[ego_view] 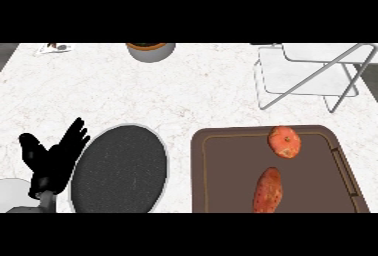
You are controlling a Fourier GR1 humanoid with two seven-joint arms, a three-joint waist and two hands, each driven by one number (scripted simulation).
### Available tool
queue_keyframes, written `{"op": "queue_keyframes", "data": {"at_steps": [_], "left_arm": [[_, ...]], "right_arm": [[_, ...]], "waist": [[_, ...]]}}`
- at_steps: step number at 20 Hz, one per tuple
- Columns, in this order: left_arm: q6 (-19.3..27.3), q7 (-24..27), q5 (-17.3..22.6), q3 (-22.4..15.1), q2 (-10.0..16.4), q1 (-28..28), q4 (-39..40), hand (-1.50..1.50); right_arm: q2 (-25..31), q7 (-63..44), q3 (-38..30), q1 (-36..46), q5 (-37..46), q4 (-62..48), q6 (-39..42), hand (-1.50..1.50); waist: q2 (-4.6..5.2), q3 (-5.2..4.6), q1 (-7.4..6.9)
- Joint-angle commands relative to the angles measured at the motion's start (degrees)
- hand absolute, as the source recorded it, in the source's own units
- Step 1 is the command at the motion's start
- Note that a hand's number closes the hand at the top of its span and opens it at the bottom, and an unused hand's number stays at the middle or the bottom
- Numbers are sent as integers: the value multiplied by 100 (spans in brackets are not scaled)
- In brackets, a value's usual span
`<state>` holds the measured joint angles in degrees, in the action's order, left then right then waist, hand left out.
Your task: Pick the sweet potato from the tray and place it in the tiered shelf
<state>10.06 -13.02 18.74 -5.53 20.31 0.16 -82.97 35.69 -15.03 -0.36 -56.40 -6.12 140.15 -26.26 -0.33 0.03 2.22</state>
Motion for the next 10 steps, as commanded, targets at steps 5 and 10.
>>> {"op": "queue_keyframes", "data": {"at_steps": [5,10], "left_arm": [[-87,-174,-145,-218,-155,-275,382,0],[-327,-247,-4,-33,5,-464,505,0]], "right_arm": [[650,-2580,75,-19,981,1201,-566,-150],[1210,-3864,-32,537,1285,1070,-933,-150]], "waist": [[155,-45,-352],[162,-51,-428]]}}
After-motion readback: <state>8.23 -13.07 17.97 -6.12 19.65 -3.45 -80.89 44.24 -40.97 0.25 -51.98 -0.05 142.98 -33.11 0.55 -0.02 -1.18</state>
